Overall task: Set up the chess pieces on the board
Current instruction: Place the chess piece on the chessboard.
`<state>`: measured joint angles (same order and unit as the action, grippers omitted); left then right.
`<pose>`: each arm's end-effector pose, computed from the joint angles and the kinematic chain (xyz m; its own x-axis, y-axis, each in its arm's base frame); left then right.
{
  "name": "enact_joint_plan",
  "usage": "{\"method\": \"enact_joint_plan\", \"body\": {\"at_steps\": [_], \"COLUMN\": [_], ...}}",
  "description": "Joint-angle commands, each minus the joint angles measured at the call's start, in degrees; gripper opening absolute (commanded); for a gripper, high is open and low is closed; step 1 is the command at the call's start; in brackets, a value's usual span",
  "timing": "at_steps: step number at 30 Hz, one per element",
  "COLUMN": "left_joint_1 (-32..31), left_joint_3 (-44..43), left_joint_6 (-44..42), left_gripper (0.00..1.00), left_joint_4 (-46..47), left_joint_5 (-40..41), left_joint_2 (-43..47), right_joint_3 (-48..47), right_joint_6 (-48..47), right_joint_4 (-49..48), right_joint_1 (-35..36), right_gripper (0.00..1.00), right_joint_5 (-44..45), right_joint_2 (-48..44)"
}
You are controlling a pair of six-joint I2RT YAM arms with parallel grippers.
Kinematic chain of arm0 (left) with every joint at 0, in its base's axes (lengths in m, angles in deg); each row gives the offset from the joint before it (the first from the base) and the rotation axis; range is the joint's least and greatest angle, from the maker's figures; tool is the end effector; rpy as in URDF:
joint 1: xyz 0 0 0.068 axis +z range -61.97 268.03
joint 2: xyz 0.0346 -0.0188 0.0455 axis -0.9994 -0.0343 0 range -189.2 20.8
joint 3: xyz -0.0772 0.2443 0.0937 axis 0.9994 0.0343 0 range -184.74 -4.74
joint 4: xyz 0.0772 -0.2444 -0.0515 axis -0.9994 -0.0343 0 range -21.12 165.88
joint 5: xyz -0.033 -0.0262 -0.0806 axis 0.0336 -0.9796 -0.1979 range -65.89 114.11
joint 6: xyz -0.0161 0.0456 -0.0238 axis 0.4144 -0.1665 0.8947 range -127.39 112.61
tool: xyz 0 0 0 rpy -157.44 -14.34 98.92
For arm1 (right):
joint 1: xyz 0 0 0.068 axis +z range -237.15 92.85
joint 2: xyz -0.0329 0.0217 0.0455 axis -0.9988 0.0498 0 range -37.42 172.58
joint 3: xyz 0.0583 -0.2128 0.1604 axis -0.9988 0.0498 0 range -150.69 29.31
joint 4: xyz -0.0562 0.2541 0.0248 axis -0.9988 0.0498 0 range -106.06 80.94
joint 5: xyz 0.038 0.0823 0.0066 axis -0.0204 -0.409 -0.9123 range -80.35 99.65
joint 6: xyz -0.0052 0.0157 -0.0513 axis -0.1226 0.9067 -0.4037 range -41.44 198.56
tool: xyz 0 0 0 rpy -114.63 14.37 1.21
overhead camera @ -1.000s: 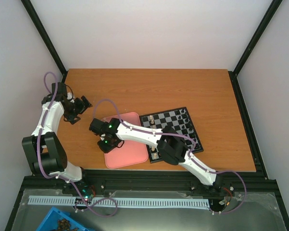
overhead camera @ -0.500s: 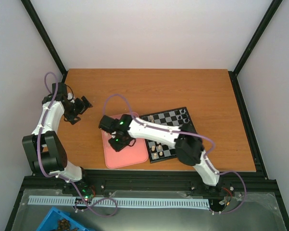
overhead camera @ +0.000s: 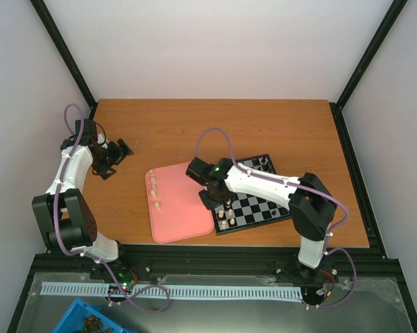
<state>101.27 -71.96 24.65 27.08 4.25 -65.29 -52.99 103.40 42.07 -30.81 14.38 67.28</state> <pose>0.2889 0.0556 0.2550 -0.7157 -0.6808 -0.1555 -0.5536 0.6889 -0.4680 0.1988 0.2933 0.2229 -0.8415 -0.5082 -0.1835 -0.5162 0.8564 -0.0047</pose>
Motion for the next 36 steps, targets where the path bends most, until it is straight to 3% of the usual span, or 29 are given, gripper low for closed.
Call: {"method": "enact_joint_plan", "body": {"at_steps": [1, 36], "left_joint_1": [0.2, 0.2], "left_joint_3": [-0.8, -0.6], "left_joint_6": [-1.5, -1.5], "left_gripper": [1.00, 1.00], "left_joint_4": [0.6, 1.5], "left_joint_5": [0.5, -0.3], "left_joint_2": [0.4, -1.7], "right_joint_3": [3.7, 6.4], "right_joint_6": [0.6, 0.3], "right_joint_4": [-3.6, -6.7], "right_joint_1": [-0.2, -0.8], "right_gripper": [0.06, 0.13], "right_joint_5": [3.0, 2.6], "right_joint_2": [-1.8, 2.7]}}
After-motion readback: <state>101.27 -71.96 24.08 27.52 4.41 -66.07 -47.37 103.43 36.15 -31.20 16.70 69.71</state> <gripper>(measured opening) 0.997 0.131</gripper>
